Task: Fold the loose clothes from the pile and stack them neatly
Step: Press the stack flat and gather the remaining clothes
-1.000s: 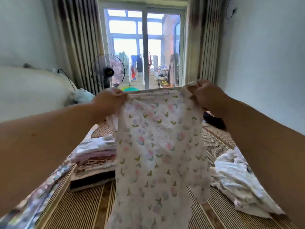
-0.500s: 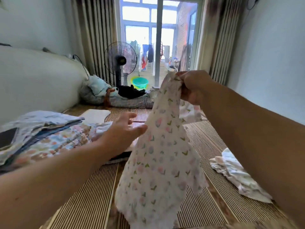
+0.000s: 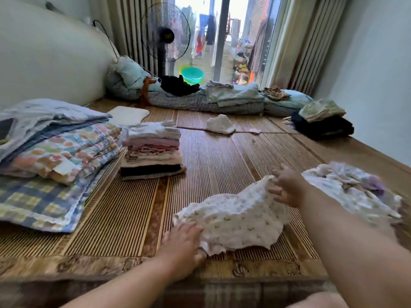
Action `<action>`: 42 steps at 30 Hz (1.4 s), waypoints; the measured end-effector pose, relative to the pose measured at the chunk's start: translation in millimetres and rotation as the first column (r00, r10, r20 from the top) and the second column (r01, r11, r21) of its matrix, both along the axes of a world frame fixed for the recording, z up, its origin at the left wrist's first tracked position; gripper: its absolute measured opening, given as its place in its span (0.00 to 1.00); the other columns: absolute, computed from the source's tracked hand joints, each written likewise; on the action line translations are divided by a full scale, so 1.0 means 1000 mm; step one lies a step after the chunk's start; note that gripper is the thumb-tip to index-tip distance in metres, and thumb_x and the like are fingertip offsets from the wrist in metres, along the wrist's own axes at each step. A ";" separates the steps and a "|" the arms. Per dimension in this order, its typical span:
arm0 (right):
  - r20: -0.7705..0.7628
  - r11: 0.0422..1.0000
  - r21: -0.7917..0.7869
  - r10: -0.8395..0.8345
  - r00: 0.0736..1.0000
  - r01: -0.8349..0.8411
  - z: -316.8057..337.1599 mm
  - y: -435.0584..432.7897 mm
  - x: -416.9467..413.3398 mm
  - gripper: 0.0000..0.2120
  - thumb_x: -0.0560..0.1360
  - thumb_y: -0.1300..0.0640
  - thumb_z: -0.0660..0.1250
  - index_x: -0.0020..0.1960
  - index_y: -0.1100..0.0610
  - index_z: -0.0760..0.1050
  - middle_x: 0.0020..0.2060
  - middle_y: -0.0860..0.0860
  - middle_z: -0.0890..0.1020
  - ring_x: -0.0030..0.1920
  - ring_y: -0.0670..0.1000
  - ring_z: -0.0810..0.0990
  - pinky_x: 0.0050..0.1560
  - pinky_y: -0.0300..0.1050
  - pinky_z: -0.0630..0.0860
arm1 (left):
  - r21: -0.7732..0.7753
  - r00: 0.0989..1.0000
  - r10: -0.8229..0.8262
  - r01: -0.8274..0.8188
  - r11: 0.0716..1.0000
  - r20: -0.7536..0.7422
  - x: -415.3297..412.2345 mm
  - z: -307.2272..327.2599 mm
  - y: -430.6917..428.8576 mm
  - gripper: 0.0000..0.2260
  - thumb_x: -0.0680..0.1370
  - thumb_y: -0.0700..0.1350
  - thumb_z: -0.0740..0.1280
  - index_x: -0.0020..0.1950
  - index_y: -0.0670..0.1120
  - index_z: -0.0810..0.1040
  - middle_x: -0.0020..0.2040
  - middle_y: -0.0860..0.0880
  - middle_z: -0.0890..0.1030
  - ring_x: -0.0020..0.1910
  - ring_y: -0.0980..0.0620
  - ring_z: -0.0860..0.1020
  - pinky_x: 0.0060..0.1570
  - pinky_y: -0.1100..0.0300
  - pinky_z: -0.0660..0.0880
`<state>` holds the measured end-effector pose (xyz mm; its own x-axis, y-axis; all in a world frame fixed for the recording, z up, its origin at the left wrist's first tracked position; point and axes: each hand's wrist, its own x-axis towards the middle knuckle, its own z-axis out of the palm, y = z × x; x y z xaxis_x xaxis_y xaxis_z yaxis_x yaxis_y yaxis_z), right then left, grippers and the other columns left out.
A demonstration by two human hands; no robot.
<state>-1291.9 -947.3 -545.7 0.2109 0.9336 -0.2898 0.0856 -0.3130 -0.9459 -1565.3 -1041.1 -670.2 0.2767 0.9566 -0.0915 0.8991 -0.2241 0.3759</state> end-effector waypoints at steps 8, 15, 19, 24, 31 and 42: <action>0.359 0.903 -0.062 0.418 0.835 -0.426 -0.078 -0.067 -0.033 0.18 0.74 0.58 0.71 0.63 0.55 0.77 0.52 0.52 0.82 0.49 0.46 0.82 0.48 0.40 0.81 | -0.052 0.979 0.095 -0.087 0.995 0.180 0.003 0.018 0.029 0.09 0.77 0.47 0.61 0.40 0.52 0.79 0.44 0.54 0.82 0.41 0.55 0.78 0.42 0.56 0.77; 0.697 0.860 0.080 0.312 0.645 -0.503 -0.065 -0.076 -0.090 0.04 0.71 0.50 0.67 0.44 0.48 0.76 0.41 0.47 0.82 0.44 0.50 0.79 0.44 0.46 0.75 | -0.226 0.876 0.069 0.047 0.973 0.477 0.025 0.086 0.040 0.07 0.77 0.47 0.63 0.40 0.50 0.77 0.36 0.52 0.78 0.32 0.56 0.74 0.32 0.62 0.70; 0.829 0.843 0.111 0.213 0.517 -0.526 -0.034 -0.062 -0.078 0.09 0.75 0.53 0.66 0.37 0.52 0.78 0.32 0.46 0.79 0.36 0.50 0.77 0.32 0.41 0.67 | -0.035 0.965 -0.083 0.095 0.995 0.250 0.000 0.124 0.045 0.07 0.72 0.50 0.72 0.38 0.53 0.75 0.35 0.53 0.78 0.32 0.56 0.76 0.30 0.63 0.69; 0.432 0.879 0.227 0.294 0.852 -0.419 0.024 -0.053 -0.050 0.07 0.77 0.63 0.66 0.42 0.59 0.81 0.38 0.54 0.84 0.39 0.51 0.83 0.44 0.45 0.81 | 0.081 0.987 -0.156 0.152 0.985 0.044 -0.039 0.166 0.048 0.17 0.64 0.59 0.76 0.42 0.58 0.71 0.40 0.60 0.74 0.39 0.60 0.73 0.36 0.64 0.67; 0.395 0.792 0.167 0.493 0.775 -0.588 0.058 -0.092 -0.091 0.17 0.67 0.44 0.75 0.45 0.57 0.81 0.42 0.54 0.85 0.43 0.53 0.85 0.44 0.45 0.82 | 0.134 0.974 -0.105 0.078 0.988 0.203 -0.026 0.202 0.041 0.09 0.73 0.59 0.70 0.42 0.54 0.79 0.39 0.54 0.80 0.39 0.56 0.78 0.34 0.62 0.70; 0.869 0.898 0.294 -0.108 0.482 -0.328 0.048 -0.081 -0.069 0.11 0.75 0.54 0.63 0.38 0.57 0.80 0.34 0.53 0.78 0.42 0.58 0.79 0.39 0.43 0.65 | 0.364 0.969 -0.097 0.176 0.914 -0.225 -0.038 0.214 0.034 0.07 0.75 0.45 0.66 0.51 0.54 0.77 0.46 0.54 0.79 0.46 0.52 0.78 0.42 0.60 0.75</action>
